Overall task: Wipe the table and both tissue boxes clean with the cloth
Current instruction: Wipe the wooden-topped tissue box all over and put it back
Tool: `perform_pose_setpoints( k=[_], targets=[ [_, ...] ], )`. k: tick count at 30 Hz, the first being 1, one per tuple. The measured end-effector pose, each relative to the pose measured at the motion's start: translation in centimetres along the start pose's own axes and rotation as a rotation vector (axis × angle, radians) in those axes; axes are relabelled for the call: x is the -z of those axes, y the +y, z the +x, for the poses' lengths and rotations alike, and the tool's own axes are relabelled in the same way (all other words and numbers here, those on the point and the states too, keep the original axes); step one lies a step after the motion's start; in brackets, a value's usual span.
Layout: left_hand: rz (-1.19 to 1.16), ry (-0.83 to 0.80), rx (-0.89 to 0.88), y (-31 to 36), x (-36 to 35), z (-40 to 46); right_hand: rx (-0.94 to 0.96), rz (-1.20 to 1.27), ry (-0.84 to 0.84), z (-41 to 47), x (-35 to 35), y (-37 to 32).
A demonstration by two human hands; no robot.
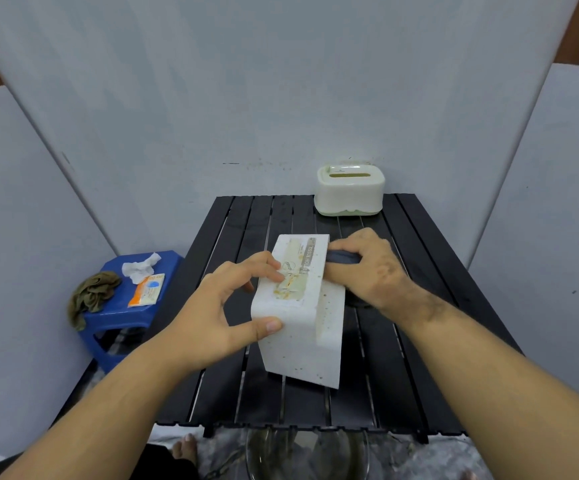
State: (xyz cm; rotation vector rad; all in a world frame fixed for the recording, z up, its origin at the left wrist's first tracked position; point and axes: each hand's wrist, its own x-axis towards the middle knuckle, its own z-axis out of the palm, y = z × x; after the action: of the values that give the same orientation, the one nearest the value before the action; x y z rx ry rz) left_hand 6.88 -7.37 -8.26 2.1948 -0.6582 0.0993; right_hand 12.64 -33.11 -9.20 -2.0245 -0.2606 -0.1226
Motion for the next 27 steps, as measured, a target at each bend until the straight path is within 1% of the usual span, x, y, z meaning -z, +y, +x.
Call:
perform_pose_setpoints(
  k=[1,2,4,6,8,9,11,13,14,16,18,19,22,24,25,27],
  targets=[
    [0.009,0.000,0.000,-0.1,0.0,0.0,0.021,-0.042,0.009,-0.3,-0.3,0.0],
    [0.017,-0.004,0.001,-0.1,0.1,0.0,0.026,-0.063,-0.020,-0.7,-0.1,-0.2],
    [0.016,-0.010,0.008,-0.1,0.1,-0.1,0.005,-0.026,-0.105,-1.1,1.5,-0.2],
    [0.005,-0.012,0.013,0.0,0.0,-0.2,-0.001,-0.008,-0.068,-0.8,2.6,-0.1],
    [0.002,-0.011,0.019,0.1,-0.1,-0.2,0.007,-0.055,-0.001,-0.2,2.1,0.0],
    [-0.002,-0.008,0.022,0.1,-0.1,-0.2,0.036,-0.092,-0.001,-0.1,1.5,0.0],
    [-0.002,-0.004,0.027,0.0,0.0,-0.2,0.092,-0.164,-0.074,-0.4,0.7,-0.4],
    [0.001,-0.012,0.029,0.0,0.1,-0.3,0.082,-0.217,-0.164,-0.6,1.7,-0.5],
    [-0.006,-0.012,0.029,0.0,0.1,-0.3,0.075,-0.233,-0.179,-0.5,2.5,-0.4],
    [-0.022,-0.009,0.031,0.0,0.1,-0.3,0.056,-0.229,-0.119,-0.3,3.4,0.0],
    [-0.022,-0.009,0.034,0.0,-0.1,-0.4,0.058,-0.224,-0.053,-0.3,2.6,-0.1],
    [-0.019,-0.007,0.033,0.0,-0.1,-0.4,0.084,-0.229,-0.064,-0.4,2.0,-0.3],
    [0.005,-0.001,0.038,0.0,-0.1,-0.5,0.139,-0.298,-0.246,-1.3,2.1,-1.4],
    [0.012,0.000,0.038,0.0,-0.1,-0.4,0.136,-0.361,-0.311,-1.5,3.9,-1.3],
    [0.008,0.000,0.035,0.0,-0.2,-0.4,0.129,-0.374,-0.296,-1.5,4.7,-1.1],
    [-0.007,-0.004,0.031,0.0,-0.3,-0.4,0.107,-0.368,-0.193,-1.3,5.2,-0.5]
  ],
)
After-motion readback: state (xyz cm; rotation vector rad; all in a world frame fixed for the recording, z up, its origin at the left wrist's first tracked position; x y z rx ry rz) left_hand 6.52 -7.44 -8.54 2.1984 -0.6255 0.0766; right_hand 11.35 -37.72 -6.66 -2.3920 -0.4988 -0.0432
